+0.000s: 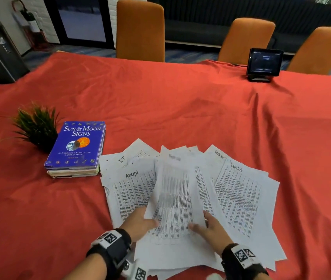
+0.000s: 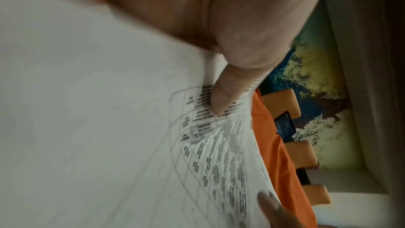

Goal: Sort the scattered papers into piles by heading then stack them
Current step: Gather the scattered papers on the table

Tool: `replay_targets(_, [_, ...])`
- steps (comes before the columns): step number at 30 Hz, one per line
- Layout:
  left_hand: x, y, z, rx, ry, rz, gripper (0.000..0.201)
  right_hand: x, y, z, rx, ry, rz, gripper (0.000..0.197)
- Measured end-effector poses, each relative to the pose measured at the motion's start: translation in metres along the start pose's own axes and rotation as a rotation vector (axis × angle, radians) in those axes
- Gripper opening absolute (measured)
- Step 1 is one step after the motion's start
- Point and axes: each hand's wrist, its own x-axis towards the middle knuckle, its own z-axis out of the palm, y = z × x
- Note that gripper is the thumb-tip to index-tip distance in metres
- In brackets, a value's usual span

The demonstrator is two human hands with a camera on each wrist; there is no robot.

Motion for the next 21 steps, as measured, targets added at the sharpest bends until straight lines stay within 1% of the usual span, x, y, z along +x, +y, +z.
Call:
replay_targets(2, [-0.006, 0.013, 0.007, -0.014, -0.042, 0.037, 0.031, 0.005, -0.009, -0.011, -0.044, 0.056, 0.062, 0.017])
replay_targets(3, [-0.007, 0.019, 0.01, -0.03, -0.066, 0.046, 0.023, 0.01, -0.011, -0.018, -0.09, 0.113, 0.087, 0.014])
replay_targets(5, [-0.009, 0.026, 0.015, -0.087, -0.084, 0.054, 0.018, 0.023, -0.011, -0.033, -0.206, 0.28, 0.12, 0.012])
replay_targets(6, [-0.009, 0.026, 0.015, -0.104, -0.065, 0.04, 0.016, 0.029, -0.011, -0.04, -0.26, 0.358, 0.138, 0.01])
replay_targets(7, [-0.008, 0.024, 0.015, -0.103, -0.037, 0.013, 0.015, 0.033, -0.011, -0.046, -0.314, 0.408, 0.154, 0.008])
replay_targets(8, [-0.007, 0.023, 0.015, -0.099, -0.008, -0.024, 0.016, 0.036, -0.01, -0.05, -0.366, 0.424, 0.173, 0.01])
replay_targets(10, [-0.005, 0.021, 0.016, -0.107, 0.008, -0.086, 0.026, 0.043, -0.006, -0.053, -0.401, 0.406, 0.211, 0.024])
replay_targets(12, [-0.003, 0.024, 0.019, -0.118, 0.005, -0.122, 0.037, 0.049, -0.004, -0.053, -0.327, 0.404, 0.262, 0.039])
replay_targets(13, [-0.001, 0.025, 0.02, -0.127, 0.0, -0.133, 0.041, 0.051, -0.005, -0.051, -0.269, 0.412, 0.292, 0.043])
replay_targets(14, [-0.001, 0.027, 0.021, -0.126, -0.009, -0.143, 0.045, 0.052, -0.007, -0.05, -0.221, 0.42, 0.313, 0.042])
replay_targets(15, [0.0, 0.028, 0.021, -0.127, -0.015, -0.147, 0.048, 0.054, -0.008, -0.049, -0.193, 0.422, 0.311, 0.037])
replay_targets(18, [0.004, 0.026, 0.022, -0.113, -0.036, -0.119, 0.048, 0.051, -0.014, -0.047, -0.153, 0.369, 0.235, 0.014])
replay_targets(19, [0.004, 0.025, 0.022, -0.104, -0.039, -0.097, 0.047, 0.049, -0.014, -0.046, -0.131, 0.351, 0.203, 0.013])
replay_targets(21, [0.006, 0.022, 0.022, -0.082, -0.015, -0.075, 0.046, 0.045, -0.011, -0.046, -0.049, 0.317, 0.157, 0.017])
